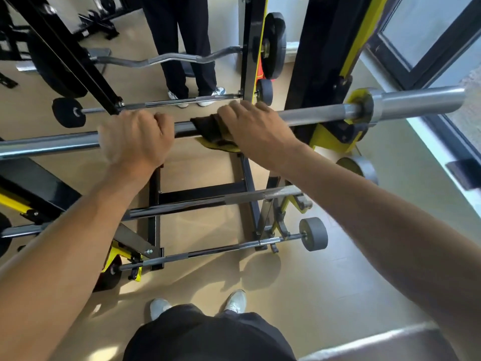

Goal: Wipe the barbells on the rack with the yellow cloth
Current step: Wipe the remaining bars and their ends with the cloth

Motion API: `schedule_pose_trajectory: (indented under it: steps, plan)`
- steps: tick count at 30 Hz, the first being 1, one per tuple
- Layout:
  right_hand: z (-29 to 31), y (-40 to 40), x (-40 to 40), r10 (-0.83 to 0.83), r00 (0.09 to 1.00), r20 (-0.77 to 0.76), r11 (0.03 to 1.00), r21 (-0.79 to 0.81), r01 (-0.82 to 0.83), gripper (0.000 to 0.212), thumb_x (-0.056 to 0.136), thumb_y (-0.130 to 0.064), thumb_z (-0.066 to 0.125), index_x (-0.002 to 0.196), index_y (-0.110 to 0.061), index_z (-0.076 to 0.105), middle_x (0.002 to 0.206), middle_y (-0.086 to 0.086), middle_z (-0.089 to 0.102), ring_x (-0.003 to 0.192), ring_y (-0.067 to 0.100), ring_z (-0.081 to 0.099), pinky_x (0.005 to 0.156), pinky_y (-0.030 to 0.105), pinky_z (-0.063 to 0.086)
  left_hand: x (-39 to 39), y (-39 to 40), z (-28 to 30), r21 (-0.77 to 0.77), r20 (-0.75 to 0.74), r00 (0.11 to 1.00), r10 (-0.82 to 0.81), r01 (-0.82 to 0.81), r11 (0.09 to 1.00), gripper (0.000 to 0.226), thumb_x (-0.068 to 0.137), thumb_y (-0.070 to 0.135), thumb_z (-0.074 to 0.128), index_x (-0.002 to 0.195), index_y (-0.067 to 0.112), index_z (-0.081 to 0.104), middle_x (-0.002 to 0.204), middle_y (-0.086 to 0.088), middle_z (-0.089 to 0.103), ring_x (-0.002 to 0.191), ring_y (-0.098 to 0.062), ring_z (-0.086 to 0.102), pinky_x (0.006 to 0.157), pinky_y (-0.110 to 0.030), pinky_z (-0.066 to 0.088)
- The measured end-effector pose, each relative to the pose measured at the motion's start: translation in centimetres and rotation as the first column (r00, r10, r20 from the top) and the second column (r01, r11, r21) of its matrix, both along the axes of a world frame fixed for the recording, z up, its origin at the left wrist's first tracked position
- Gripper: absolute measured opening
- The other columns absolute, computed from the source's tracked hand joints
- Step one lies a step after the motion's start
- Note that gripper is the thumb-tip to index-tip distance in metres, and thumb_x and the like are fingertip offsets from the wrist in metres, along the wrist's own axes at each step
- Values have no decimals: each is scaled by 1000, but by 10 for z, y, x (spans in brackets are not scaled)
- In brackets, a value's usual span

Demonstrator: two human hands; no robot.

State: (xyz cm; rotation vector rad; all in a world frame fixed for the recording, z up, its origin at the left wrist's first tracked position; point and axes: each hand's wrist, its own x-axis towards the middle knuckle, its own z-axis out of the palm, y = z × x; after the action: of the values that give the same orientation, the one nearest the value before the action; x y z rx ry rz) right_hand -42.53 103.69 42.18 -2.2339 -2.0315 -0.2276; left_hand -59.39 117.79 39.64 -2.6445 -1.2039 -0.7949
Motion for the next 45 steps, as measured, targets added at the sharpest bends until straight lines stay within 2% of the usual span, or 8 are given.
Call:
schedule_pose_trajectory:
  steps: [9, 14, 19, 23, 25, 28, 31, 45]
  plan:
    - [-45, -81, 38, -211, 977, -26, 943, 259, 210, 67, 90, -9, 63, 150, -3, 33, 155, 17, 34, 148, 36, 20, 120, 55, 17, 11, -8, 0, 11, 88, 991, 102, -103, 995, 52, 100, 31, 29, 56, 15, 49, 48, -3, 43, 43, -22, 39, 58, -30, 32]
    - [-113, -104, 15, -82, 922, -379, 871, 423, 252, 43, 98, -4, 49, 141, 0, 46, 148, 15, 44, 138, 39, 38, 109, 57, 38, 11, -34, -27, 68, 476, 876, -84, 59, 996, 16, 96, 17, 49, 98, 4, 59, 96, -14, 59, 92, -29, 54, 86, -42, 36]
    - [-161, -119, 2, -326, 517, -791, 840, 8, 543, 25, 105, -30, 38, 126, -23, 49, 117, -5, 61, 99, 8, 58, 85, 23, 54, 6, -80, -102, -56, 426, 800, -424, 491, 870, 25, 84, 14, 54, 107, 5, 53, 112, -14, 52, 105, -30, 52, 94, -41, 42]
    - [-167, -127, 19, -465, 87, -881, 563, -219, 797, 31, 106, -34, 36, 113, -12, 57, 89, -3, 61, 83, 19, 57, 61, 22, 43, -4, -64, -166, -585, -34, 981, -189, 134, 800, 34, 98, 24, 47, 127, 8, 50, 125, -12, 53, 118, -28, 47, 104, -44, 36]
    - [-165, -136, 33, -456, 128, -880, 503, -137, 853, 29, 106, -31, 38, 105, -9, 56, 83, -1, 59, 75, 16, 54, 61, 27, 43, -14, -52, -193, -638, -281, 943, -177, -46, 768, 37, 102, 36, 31, 125, 14, 48, 123, -9, 53, 115, -26, 44, 106, -44, 31]
    - [-174, -139, 53, -482, 551, -682, 719, 52, 693, 17, 103, -21, 42, 111, -13, 55, 96, 1, 57, 81, 13, 51, 71, 29, 49, -19, -48, -215, -604, -448, 860, -242, -92, 792, 37, 101, 42, 24, 122, 18, 43, 118, -7, 50, 110, -26, 42, 109, -46, 23]
    - [-216, -137, 60, -445, 867, -225, 888, -231, 396, 27, 95, -24, 45, 121, -19, 51, 123, 4, 51, 111, 22, 45, 91, 42, 48, -15, -51, -219, -568, -467, 851, -239, -81, 819, 38, 102, 41, 28, 127, 15, 41, 119, -11, 45, 111, -29, 41, 111, -47, 18]
    - [-238, -132, 59, -647, 705, -292, 752, -87, 654, 22, 98, -18, 52, 120, -12, 54, 120, 7, 55, 109, 28, 52, 95, 40, 52, -17, -44, -228, -597, -462, 848, -260, -81, 798, 35, 102, 43, 25, 125, 20, 38, 115, -3, 35, 109, -23, 35, 108, -41, 13]
